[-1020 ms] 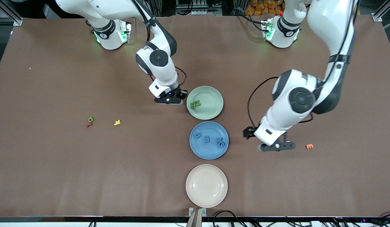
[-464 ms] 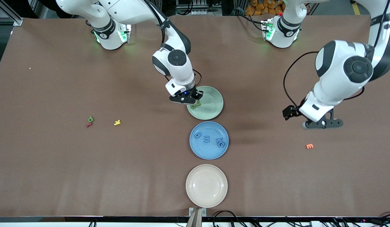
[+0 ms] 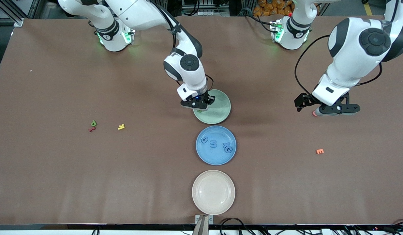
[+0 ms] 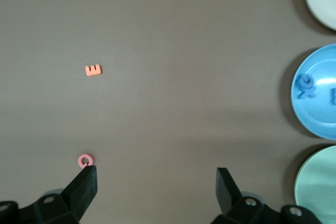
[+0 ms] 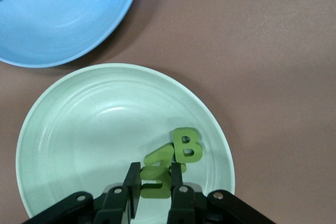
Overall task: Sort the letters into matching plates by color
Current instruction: 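Move the right gripper back toward the green p letter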
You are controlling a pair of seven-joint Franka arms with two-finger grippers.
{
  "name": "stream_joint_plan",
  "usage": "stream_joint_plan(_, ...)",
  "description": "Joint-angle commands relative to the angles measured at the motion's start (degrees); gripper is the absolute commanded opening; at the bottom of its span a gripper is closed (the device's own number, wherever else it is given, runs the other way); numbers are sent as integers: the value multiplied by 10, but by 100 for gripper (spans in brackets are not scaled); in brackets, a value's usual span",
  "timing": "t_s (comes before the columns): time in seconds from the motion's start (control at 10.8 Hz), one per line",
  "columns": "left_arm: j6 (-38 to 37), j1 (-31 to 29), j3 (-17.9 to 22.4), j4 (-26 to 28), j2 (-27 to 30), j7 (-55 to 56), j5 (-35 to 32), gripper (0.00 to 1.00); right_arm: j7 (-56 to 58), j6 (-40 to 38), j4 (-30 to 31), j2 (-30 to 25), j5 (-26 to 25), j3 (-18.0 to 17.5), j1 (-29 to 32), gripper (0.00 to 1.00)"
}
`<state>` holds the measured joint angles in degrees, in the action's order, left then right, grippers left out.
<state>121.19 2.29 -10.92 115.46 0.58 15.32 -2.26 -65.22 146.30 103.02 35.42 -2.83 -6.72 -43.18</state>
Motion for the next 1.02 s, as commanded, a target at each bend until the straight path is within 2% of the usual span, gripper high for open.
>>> stream_joint_plan(0.0, -13, 3, 18, -50, 8, -8, 26, 100, -13, -10, -19, 5, 5, 2, -2, 50)
stream_joint_plan(0.28, -75, 3, 40, -110, 5, -104, 27, 100, -25, -21, -18, -5, 6, 1, 8, 79)
stream_joint_plan(0.37, -115, 3, 43, -138, 3, -109, 28, 100, -20, -44, -18, -17, 6, -1, 19, 79)
stream_joint_plan(0.46, -146, 3, 43, -166, -2, -110, 32, 100, -3, -65, -8, -42, 6, -34, 56, 78)
stream_joint_plan(0.65, -194, -4, 44, -213, -15, -109, 71, 100, 67, -145, 13, -89, 6, -73, 120, 76)
stream_joint_plan(0.74, -207, -6, 43, -223, -16, -109, 74, 100, 92, -182, 14, -104, 6, -82, 141, 75)
stream_joint_plan(0.93, -220, -6, 44, -237, -15, -109, 66, 100, 137, -192, 52, -145, 6, -101, 192, 73)
